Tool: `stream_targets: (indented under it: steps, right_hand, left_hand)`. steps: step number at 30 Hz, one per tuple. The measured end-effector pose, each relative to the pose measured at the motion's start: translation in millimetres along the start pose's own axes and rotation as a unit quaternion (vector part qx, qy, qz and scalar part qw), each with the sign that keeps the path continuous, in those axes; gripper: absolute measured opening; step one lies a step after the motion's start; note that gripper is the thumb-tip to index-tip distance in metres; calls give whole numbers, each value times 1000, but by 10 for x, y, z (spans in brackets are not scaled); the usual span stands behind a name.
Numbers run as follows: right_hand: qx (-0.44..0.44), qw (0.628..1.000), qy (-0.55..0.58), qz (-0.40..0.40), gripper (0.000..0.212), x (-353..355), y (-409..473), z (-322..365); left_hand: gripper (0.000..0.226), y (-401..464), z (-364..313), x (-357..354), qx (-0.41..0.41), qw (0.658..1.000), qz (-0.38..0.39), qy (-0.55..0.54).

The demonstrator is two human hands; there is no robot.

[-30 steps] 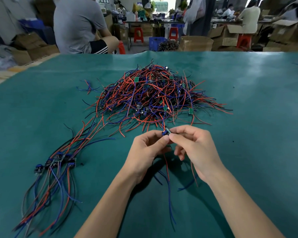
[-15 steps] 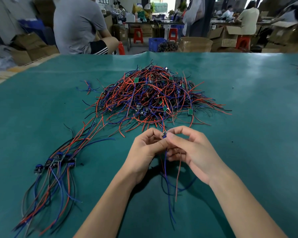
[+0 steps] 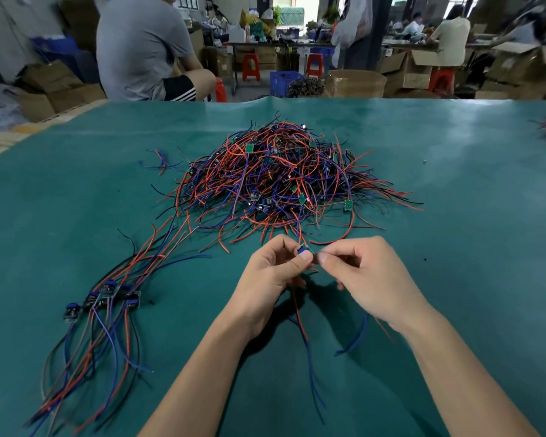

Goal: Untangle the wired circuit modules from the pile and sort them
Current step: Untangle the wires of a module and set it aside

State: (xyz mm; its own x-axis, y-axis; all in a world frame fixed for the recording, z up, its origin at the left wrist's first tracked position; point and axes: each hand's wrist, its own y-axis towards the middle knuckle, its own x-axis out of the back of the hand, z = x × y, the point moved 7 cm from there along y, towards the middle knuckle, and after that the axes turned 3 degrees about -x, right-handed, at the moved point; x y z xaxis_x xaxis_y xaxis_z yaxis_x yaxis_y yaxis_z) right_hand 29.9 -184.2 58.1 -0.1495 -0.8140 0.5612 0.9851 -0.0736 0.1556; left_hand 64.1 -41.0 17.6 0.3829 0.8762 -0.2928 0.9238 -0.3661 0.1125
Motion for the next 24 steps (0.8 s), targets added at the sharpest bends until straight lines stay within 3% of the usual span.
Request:
stream_targets:
  steps: [3,10,14,15,18,19,21,24]
  right_hand:
    - [19,992,-122,-4,21,91,-104,72]
    - [17,973,-224,48,25,551,-460,42]
    - [-27,974,-222,-23,30,1204,-555,-42]
    - [-50,974,-216,-45,30,1403,-564,-131]
    - [-109,951,-283,-65,6,1791,-481,-460]
    - [-137,937,-311,-85,15,1856,-417,-500]
    - [-162,926,-329,-94,18,1787,-194,-346]
    - [-98,947,-304,-41,16,1280,432,77]
  left_hand:
    - [20,0,-6,-11,-1,1000,-6,11]
    - [13,20,14,44,-2,999,-30,16]
    - [6,-6,66,-68,4,995,25,97]
    - [5,-7,55,-62,4,996,18,89]
    - [20,-8,32,-13,3,999,-8,41]
    - [20,-11,24,-17,4,999,-10,41]
    - [18,-14,21,-34,2,999,-12,52]
    - [14,-18,5,-27,5,998,-21,54]
